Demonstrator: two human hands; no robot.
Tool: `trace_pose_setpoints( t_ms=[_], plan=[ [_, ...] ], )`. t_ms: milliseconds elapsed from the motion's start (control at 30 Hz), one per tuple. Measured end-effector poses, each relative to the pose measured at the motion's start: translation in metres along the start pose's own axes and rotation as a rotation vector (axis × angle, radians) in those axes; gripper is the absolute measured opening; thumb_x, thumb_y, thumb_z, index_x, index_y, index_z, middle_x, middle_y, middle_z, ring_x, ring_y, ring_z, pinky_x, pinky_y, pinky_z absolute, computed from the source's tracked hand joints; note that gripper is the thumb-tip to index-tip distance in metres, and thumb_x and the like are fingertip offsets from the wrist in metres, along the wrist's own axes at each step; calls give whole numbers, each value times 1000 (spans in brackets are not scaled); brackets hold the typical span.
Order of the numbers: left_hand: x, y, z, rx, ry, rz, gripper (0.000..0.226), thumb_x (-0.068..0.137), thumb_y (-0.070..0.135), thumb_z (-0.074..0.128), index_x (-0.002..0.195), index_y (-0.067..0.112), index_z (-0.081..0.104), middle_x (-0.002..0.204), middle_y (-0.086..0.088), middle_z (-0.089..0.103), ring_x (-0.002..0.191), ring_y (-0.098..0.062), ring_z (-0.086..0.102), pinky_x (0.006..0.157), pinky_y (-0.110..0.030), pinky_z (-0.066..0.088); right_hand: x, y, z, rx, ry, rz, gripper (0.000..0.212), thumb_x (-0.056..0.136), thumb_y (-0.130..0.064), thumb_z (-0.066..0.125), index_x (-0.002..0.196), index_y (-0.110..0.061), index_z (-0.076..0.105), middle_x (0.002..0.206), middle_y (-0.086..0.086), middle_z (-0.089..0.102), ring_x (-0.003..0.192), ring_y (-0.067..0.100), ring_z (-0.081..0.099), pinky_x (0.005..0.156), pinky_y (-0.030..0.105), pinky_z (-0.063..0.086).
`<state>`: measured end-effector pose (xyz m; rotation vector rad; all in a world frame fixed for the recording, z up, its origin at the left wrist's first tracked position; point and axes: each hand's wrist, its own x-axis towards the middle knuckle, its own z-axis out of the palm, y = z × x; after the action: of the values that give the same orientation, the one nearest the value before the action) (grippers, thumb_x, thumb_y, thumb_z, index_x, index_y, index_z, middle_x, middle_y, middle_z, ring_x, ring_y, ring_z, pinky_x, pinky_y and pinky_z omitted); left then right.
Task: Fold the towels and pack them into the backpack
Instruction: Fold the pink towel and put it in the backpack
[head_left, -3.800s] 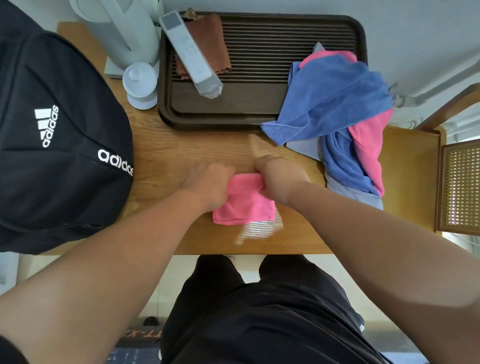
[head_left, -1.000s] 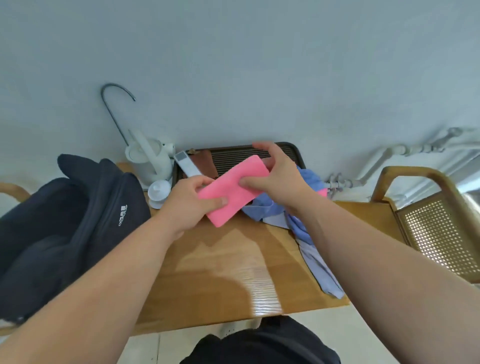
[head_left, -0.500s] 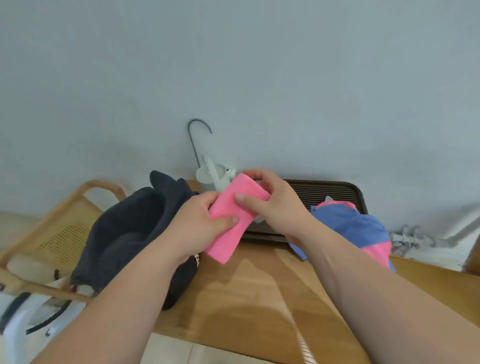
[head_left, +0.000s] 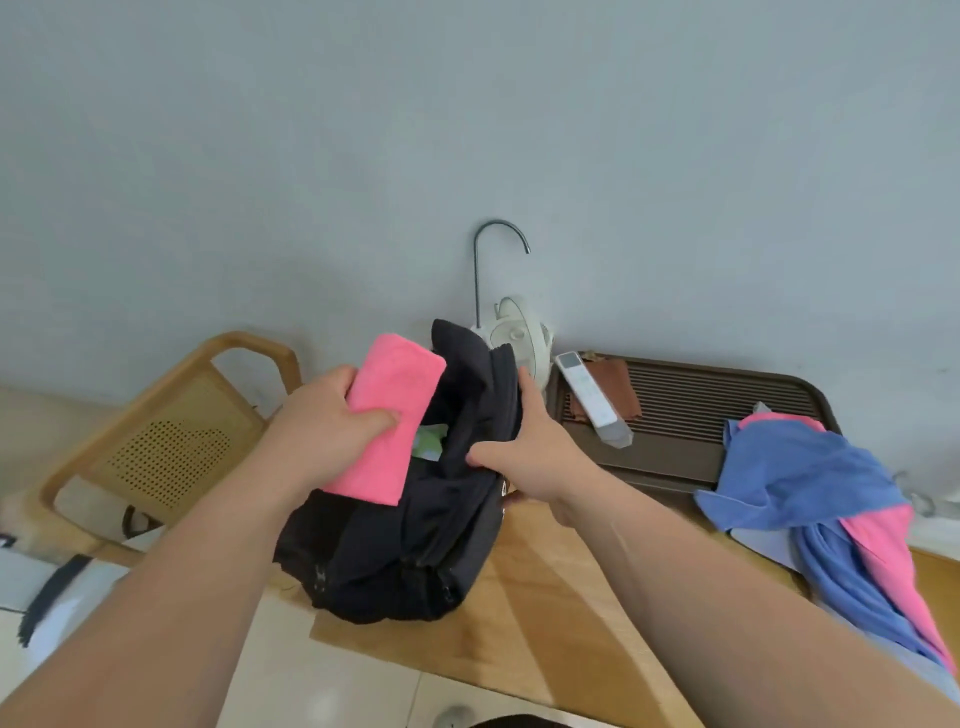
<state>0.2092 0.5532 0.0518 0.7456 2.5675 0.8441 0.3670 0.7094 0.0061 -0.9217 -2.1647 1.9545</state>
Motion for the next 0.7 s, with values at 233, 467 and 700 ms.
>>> trace_pose_setpoints(
  t_ms=[233,467,700],
  plan=[
    [30,-70,8,228,-128,26,18,88,30,60,93,20,46,89,-4,58,76,-21,57,65,-39,50,9,30,4,-142,227,4,105,76,0,63,150,-57,15,122,-4,63,101,21,65,73,39,59],
    [-4,-92,56,61,-309,19,14,95,33,53,96,21,46,91,1,60,78,-17,58,62,-32,45,7,34,31,-1155,665,-463,70,94,-30,60,155,-39,28,165,9,18,149,39,20,115,58,28],
    [-34,-109,89,138,-107,157,24,92,31,63,97,19,42,80,1,57,68,-18,59,61,-36,52,31,39,32,-1441,122,-343,138,50,-110,28,159,-35,-11,165,10,-25,148,40,-30,113,74,-7]
  ],
)
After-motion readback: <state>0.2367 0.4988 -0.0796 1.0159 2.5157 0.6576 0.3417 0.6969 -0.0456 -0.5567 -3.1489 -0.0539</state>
